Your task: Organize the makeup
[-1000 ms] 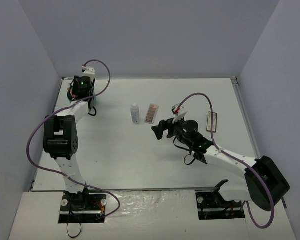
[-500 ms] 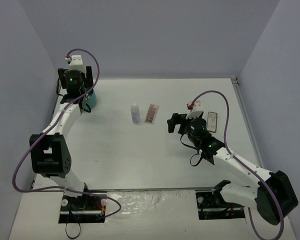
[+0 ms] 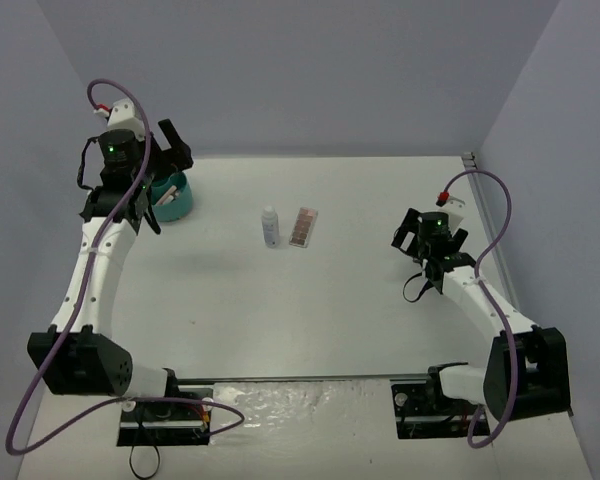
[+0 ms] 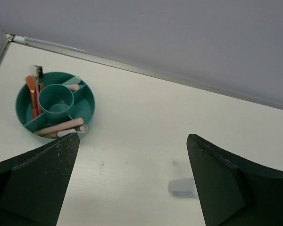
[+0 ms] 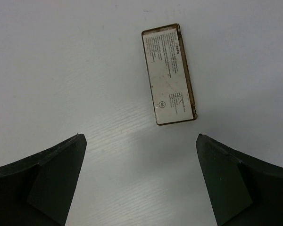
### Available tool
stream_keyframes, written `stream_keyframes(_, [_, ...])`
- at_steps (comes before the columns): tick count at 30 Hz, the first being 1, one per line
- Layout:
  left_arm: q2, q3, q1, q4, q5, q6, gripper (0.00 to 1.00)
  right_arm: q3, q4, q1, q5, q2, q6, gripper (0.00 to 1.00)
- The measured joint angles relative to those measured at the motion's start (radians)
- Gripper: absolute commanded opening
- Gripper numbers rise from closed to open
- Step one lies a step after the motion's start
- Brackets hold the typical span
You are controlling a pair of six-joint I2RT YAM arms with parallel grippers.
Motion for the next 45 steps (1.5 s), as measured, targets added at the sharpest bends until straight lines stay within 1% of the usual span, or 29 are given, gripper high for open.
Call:
stream_keyframes(5, [-0.222,-0.141,0.000,-0.096,0.109,-0.027,0.97,0.064,-0.017,-0.069,-0.025,0.178,0.012,1.00])
stream_keyframes(9, [-0.312,-0.231,0.000,-0.149,0.160,-0.022,0.97,0.112,-0.017,-0.109,-0.044,0.280,0.013,1.00])
stream_keyframes(14, [-0.325,-0.305,0.000,-0.189,0.192,-0.016,0.97,0.151,-0.015,-0.138,-0.064,0.358,0.004,1.00])
stream_keyframes(18, [-0.314,-0.326,0.000,-0.203,0.220,-0.015,0.97,0.194,-0.009,-0.164,-0.091,0.433,-0.019,0.99])
stream_keyframes(23, [-0.308,-0.329,0.000,-0.203,0.240,-0.015,0.97,0.238,-0.001,-0.182,-0.105,0.501,-0.053,0.91])
stream_keyframes(32, [-0.305,-0.329,0.000,-0.203,0.266,-0.016,0.97,0.272,0.014,-0.184,-0.124,0.536,-0.098,0.62])
stream_keyframes(36, [-0.303,-0.330,0.000,-0.202,0.275,-0.017,0.97,0.273,0.016,-0.184,-0.140,0.537,-0.114,0.44])
stream_keyframes(39, [-0.303,-0.330,0.000,-0.202,0.286,-0.020,0.97,0.274,0.017,-0.181,-0.146,0.537,-0.119,0.35])
stream_keyframes(42, [-0.303,-0.331,0.000,-0.200,0.309,-0.027,0.97,0.275,0.017,-0.175,-0.146,0.538,-0.122,0.21])
stream_keyframes(45, [-0.303,-0.333,0.000,-0.193,0.342,-0.042,0.97,0.276,0.017,-0.155,-0.145,0.538,-0.132,0.16])
